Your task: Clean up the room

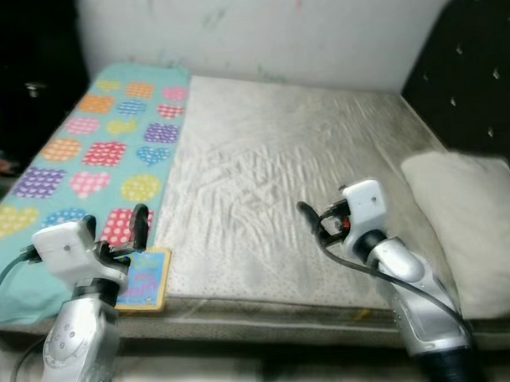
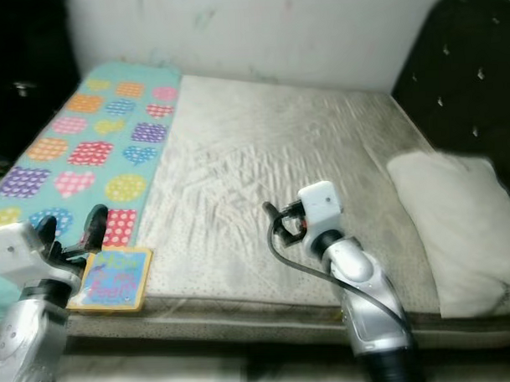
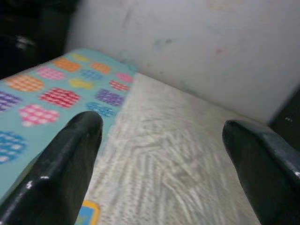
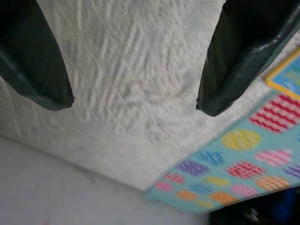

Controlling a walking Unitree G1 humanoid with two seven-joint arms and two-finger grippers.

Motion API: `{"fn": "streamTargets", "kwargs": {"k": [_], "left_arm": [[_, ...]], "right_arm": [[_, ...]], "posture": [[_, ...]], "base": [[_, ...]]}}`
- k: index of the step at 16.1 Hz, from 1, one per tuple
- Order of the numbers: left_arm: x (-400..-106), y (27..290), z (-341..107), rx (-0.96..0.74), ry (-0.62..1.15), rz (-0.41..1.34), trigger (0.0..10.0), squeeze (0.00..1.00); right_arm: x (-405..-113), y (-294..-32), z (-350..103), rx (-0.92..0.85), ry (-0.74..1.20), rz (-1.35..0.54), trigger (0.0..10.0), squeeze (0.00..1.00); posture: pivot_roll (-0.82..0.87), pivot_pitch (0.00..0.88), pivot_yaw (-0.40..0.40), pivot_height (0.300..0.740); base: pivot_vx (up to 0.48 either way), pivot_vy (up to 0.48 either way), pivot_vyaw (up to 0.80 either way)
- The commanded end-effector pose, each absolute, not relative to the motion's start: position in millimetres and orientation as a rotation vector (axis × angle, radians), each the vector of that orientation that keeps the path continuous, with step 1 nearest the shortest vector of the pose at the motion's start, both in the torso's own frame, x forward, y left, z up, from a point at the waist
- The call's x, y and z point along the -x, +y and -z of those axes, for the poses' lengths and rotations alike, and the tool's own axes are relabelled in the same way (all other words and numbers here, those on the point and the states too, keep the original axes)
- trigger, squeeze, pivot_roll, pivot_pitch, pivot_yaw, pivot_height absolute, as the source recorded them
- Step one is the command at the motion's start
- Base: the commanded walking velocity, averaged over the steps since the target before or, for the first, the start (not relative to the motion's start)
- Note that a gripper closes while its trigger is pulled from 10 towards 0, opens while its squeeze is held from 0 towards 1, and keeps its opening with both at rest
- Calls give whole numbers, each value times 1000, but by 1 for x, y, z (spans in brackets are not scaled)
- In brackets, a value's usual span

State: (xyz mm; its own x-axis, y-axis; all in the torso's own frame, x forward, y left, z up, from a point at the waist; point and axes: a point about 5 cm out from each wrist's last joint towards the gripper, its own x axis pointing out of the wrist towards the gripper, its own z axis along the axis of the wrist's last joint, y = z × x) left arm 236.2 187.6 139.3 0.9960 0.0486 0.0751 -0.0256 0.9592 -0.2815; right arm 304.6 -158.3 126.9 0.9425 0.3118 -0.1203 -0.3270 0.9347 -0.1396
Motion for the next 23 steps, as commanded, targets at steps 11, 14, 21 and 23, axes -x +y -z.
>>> {"fn": "streamTargets", "kwargs": {"k": [11,14,21,23], "left_arm": [[-232,187,-148,298,-143,13,10000,0],[-232,187,-148,295,-143,16,10000,0],[-234,186,-143,287,-106,-30,10000,0],[-235,188,-143,298,-103,-36,10000,0]], "right_arm": [[-307,-155,-130,163,78,-335,10000,0],[-308,-155,-130,163,77,-334,10000,0],[-308,-156,-128,168,79,-325,10000,0],[-308,-157,-128,171,79,-320,10000,0]], "posture": [[-11,20,-96,740],[-8,17,-95,740],[-8,24,-91,740],[-8,25,-91,740]], "base": [[186,0,0],[349,0,0],[196,0,0],[0,0,0]]}}
